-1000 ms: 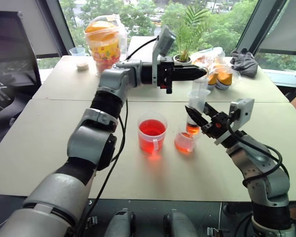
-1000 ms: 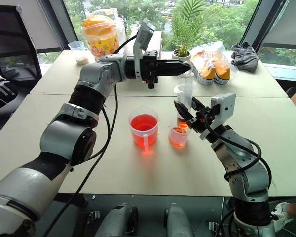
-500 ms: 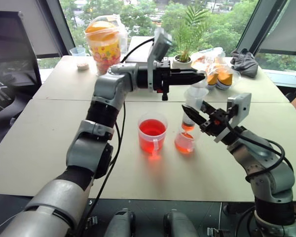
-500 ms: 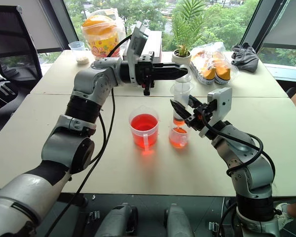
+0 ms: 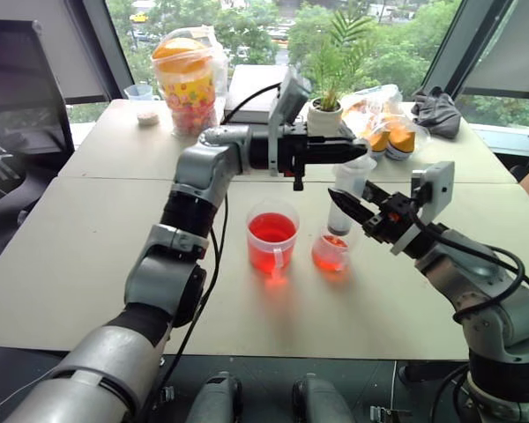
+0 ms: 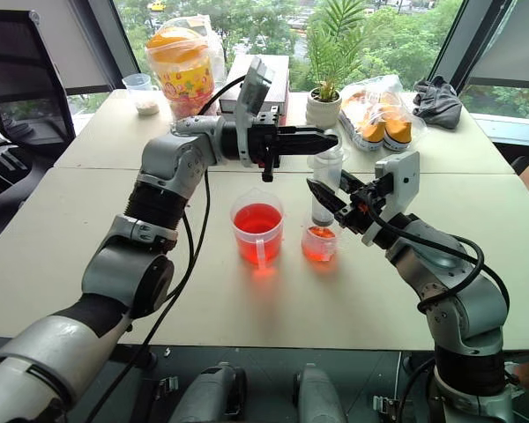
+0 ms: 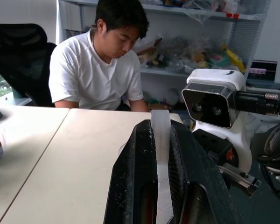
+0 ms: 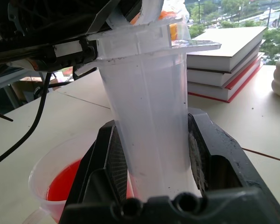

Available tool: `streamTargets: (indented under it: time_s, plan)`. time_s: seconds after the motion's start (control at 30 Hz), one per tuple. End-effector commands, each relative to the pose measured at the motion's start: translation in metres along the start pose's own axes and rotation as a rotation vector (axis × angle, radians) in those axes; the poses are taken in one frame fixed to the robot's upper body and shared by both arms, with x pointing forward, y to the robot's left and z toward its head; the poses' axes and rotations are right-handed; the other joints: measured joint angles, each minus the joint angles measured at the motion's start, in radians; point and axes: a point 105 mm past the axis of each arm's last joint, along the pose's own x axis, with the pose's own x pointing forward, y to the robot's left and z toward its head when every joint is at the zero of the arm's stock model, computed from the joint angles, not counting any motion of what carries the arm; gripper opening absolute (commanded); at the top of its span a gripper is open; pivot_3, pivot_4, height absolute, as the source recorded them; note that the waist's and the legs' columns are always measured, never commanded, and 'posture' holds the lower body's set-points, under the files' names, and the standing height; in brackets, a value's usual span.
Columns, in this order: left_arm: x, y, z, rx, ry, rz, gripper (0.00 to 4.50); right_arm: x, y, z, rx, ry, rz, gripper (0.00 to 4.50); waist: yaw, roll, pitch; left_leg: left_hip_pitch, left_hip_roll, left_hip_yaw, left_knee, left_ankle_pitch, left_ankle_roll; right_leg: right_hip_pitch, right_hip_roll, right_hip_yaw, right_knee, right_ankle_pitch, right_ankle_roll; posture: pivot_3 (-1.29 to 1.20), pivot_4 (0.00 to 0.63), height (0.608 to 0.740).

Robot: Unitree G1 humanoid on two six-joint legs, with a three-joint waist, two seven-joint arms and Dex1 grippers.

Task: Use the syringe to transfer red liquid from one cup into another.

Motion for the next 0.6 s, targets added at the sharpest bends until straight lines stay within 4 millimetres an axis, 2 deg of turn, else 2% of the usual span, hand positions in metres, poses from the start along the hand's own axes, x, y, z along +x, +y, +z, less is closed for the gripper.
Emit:
streamTargets:
  time_s: [0.03, 0.1, 0.27, 0.37, 0.53, 0.57, 0.6]
  plan:
    - [0.016, -0.011, -0.032, -0.074, 0.098, -0.072, 0.07, -0.01, -0.004, 0.06, -0.12, -0.219, -0.046, 1.42, 0.0, 0.0, 0.0, 0.0, 0.0, 0.0, 0.0, 0.0, 0.0, 0.0, 0.0, 0.0, 0.0, 0.0, 0.0, 0.0, 0.15, 0.74]
    - [0.015, -0.01, -0.029, -0.069, 0.093, -0.067, 0.07, -0.01, -0.003, 0.056, -0.114, -0.204, -0.038, 1.42, 0.0, 0.0, 0.0, 0.0, 0.0, 0.0, 0.0, 0.0, 0.0, 0.0, 0.0, 0.0, 0.0, 0.0, 0.0, 0.0, 0.15, 0.74]
    - [0.01, -0.006, -0.009, -0.05, 0.047, -0.045, 0.07, -0.009, -0.001, 0.044, -0.086, -0.173, -0.03, 1.42, 0.0, 0.0, 0.0, 0.0, 0.0, 0.0, 0.0, 0.0, 0.0, 0.0, 0.0, 0.0, 0.0, 0.0, 0.0, 0.0, 0.15, 0.74]
    - [0.004, -0.006, 0.004, -0.05, 0.016, -0.043, 1.16, -0.007, 0.0, 0.037, -0.08, -0.145, -0.02, 1.42, 0.0, 0.0, 0.0, 0.0, 0.0, 0.0, 0.0, 0.0, 0.0, 0.0, 0.0, 0.0, 0.0, 0.0, 0.0, 0.0, 0.15, 0.74]
    - [-0.005, -0.002, 0.023, -0.045, -0.045, -0.002, 3.61, -0.006, 0.001, 0.027, -0.063, -0.114, -0.006, 1.42, -0.001, 0.0, 0.0, 0.0, 0.0, 0.0, 0.0, 0.0, 0.0, 0.0, 0.0, 0.0, 0.0, 0.0, 0.0, 0.0, 0.15, 0.74]
    - [-0.008, -0.002, 0.028, -0.064, -0.069, 0.001, 4.26, -0.006, 0.002, 0.026, -0.061, -0.109, -0.004, 1.42, -0.001, 0.0, 0.0, 0.0, 0.0, 0.0, 0.0, 0.0, 0.0, 0.0, 0.0, 0.0, 0.0, 0.0, 0.0, 0.0, 0.15, 0.74]
    - [-0.011, -0.002, 0.031, -0.076, -0.086, 0.006, 4.48, -0.005, 0.002, 0.025, -0.058, -0.105, -0.003, 1.42, -0.001, 0.0, 0.0, 0.0, 0.0, 0.0, 0.0, 0.0, 0.0, 0.0, 0.0, 0.0, 0.0, 0.0, 0.0, 0.0, 0.15, 0.74]
